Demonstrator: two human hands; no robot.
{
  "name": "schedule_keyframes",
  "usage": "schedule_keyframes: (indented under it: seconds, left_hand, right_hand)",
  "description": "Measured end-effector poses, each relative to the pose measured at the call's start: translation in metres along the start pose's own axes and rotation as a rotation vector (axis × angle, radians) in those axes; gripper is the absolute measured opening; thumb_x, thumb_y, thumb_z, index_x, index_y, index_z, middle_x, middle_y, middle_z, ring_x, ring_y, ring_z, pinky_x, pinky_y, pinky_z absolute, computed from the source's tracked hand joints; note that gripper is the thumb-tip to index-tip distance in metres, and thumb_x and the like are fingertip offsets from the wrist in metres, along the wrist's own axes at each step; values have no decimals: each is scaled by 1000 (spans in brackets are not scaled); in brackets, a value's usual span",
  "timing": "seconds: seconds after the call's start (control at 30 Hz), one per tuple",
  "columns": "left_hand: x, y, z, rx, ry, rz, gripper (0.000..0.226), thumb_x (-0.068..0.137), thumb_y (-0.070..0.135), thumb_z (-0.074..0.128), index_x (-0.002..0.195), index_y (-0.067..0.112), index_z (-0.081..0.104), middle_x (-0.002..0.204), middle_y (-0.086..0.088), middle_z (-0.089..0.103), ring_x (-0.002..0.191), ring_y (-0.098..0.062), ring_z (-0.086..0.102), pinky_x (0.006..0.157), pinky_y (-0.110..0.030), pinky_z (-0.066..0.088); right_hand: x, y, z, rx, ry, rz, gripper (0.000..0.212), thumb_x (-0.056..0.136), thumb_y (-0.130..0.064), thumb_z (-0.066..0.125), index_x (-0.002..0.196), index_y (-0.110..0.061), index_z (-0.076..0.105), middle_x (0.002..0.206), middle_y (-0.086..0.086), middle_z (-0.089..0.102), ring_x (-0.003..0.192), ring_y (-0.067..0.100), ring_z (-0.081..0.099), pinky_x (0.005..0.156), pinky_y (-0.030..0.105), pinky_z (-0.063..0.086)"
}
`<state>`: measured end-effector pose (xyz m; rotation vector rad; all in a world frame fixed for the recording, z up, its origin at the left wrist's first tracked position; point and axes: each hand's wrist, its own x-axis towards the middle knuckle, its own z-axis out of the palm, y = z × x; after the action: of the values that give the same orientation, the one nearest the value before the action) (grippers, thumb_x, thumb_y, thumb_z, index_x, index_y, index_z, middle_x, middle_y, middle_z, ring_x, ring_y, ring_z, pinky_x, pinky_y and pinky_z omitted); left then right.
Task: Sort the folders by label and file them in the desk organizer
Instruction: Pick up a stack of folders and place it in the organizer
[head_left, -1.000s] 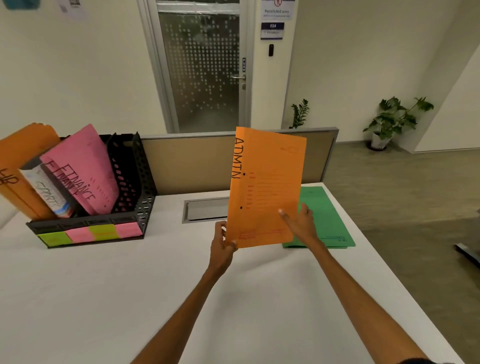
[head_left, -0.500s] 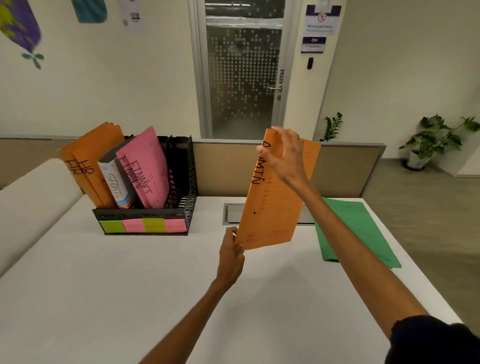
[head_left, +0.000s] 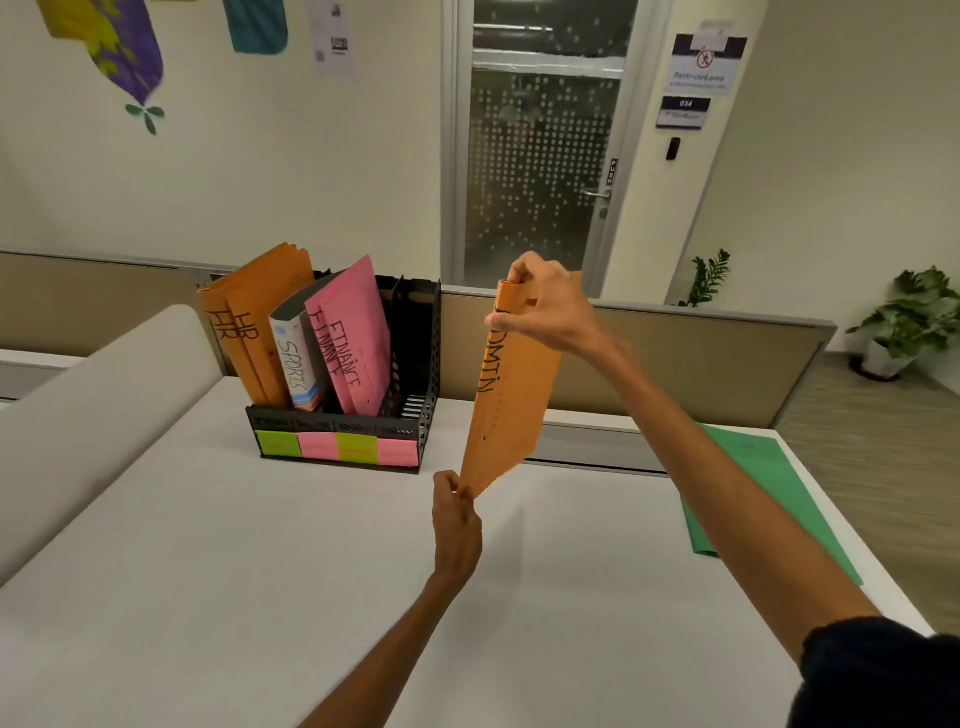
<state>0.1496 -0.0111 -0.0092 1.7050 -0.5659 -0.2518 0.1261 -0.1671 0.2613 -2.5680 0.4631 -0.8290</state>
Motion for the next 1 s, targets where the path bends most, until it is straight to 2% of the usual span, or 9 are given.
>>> schedule_keyframes:
  seconds: [0.1, 0.23, 0.33, 0.43, 0.5, 0.57, 0.7, 0.87, 1.0]
  left_hand:
    - [2, 3, -8, -32, 36, -15, 18, 100, 1, 39, 92, 17, 36, 90, -19, 48, 72, -31, 47, 59, -35, 40]
    - [11, 3, -28, -96, 31, -15, 17, 101, 20, 45, 88, 27, 36, 85, -12, 50, 70, -18, 48, 57, -24, 43]
    - [19, -3, -48, -138, 0, -28, 20, 96, 45, 46, 99, 25, 46, 103, 1, 57, 98, -16, 56, 82, -28, 48]
    - [30, -2, -62, -335, -49, -199, 28, 101, 39, 39, 118, 19, 50, 121, -7, 57, 113, -26, 55, 97, -45, 46]
    - [39, 0, -68, -415, -63, -323, 42, 103, 35, 33, 127, 4, 50, 123, -18, 58, 115, -34, 58, 94, -50, 48]
    - [46, 6, -73, -389, -85, -341, 48, 104, 34, 31, 131, -1, 50, 125, -21, 57, 118, -36, 57, 89, -49, 51]
    - [56, 18, -83, -374, -78, -318, 50, 103, 37, 31, 141, 7, 44, 140, -18, 48, 130, -34, 45, 101, -56, 44]
    - [73, 22, -95, -366, -125, -348, 59, 98, 51, 35, 147, 17, 38, 148, -11, 42, 136, -32, 39, 105, -60, 39]
    - [89, 30, -104, -369, -167, -384, 65, 95, 59, 33, 147, 20, 37, 147, -12, 42, 134, -34, 41, 101, -62, 42]
  right_hand:
    - [5, -20, 1, 126, -138, -52, 45, 66, -35, 85, 95, -22, 52, 91, -6, 60, 87, 10, 56, 72, 28, 52]
    - [9, -41, 4, 222, -212, -130, 37, 74, -18, 81, 100, -13, 55, 90, -6, 61, 84, 3, 61, 82, 29, 54]
    - [10, -55, 8, 217, -208, -202, 31, 78, -14, 76, 100, -13, 54, 94, -2, 61, 94, 15, 62, 92, 35, 51]
    - [15, -69, 12, 237, -196, -248, 30, 79, -14, 74, 100, -15, 53, 95, -1, 59, 95, 17, 61, 92, 36, 52]
    - [19, -78, 15, 260, -209, -250, 30, 80, -14, 73, 101, -16, 51, 98, 1, 58, 98, 19, 60, 93, 36, 51]
    - [23, -84, 20, 281, -228, -250, 30, 80, -13, 71, 101, -18, 50, 102, 4, 57, 101, 20, 59, 92, 33, 52]
    - [34, -88, 31, 308, -196, -235, 31, 80, -12, 70, 102, -23, 50, 100, -5, 53, 102, 11, 56, 80, 14, 49]
    - [45, -88, 46, 309, -148, -199, 34, 80, -12, 70, 101, -28, 49, 98, -12, 51, 103, 10, 54, 89, 29, 52]
    - [55, -92, 56, 284, -127, -181, 31, 81, -10, 68, 104, -20, 50, 99, -3, 54, 98, 13, 57, 81, 22, 55]
